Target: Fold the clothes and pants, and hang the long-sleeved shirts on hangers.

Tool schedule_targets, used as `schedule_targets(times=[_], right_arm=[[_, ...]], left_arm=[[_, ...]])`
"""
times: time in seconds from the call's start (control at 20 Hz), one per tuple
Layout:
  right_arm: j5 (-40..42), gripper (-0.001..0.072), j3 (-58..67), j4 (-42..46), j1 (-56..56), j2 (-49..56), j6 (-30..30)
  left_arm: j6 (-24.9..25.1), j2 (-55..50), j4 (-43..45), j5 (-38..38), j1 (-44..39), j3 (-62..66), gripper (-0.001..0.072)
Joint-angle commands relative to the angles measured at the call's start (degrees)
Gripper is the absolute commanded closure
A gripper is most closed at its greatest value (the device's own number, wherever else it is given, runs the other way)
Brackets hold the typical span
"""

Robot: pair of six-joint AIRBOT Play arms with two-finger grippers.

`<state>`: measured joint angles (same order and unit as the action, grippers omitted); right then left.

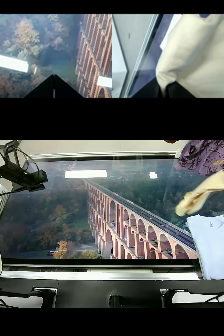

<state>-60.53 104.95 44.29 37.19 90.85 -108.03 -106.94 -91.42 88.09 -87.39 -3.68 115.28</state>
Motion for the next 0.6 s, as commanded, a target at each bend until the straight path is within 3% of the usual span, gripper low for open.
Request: schedule_targets(times=[0.0,0.2,0.45,0.55], right_arm=[[-2.38,0.0676,0.22,6.1,3.37,-2.54,-5.07],[-5.86,0.0676,0.22,16.13,3.67,-4.02,-10.75],[-8.24,0.0676,0.2,21.59,3.67,-4.76,-18.84],[-12.46,0.0677,0.2,29.0,3.67,-5.88,-22.1]], left_arm=[[-0.2,-0.02,0.0,-0.24,0.02,-0.02,0.0686],[-0.2,-0.02,-0.02,-0.28,0.02,-0.02,0.0686],[-0.2,-0.02,-0.02,-1.2,0.02,-0.02,0.0686],[-0.17,-0.02,-0.02,-1.73,0.02,-0.02,0.0686]])
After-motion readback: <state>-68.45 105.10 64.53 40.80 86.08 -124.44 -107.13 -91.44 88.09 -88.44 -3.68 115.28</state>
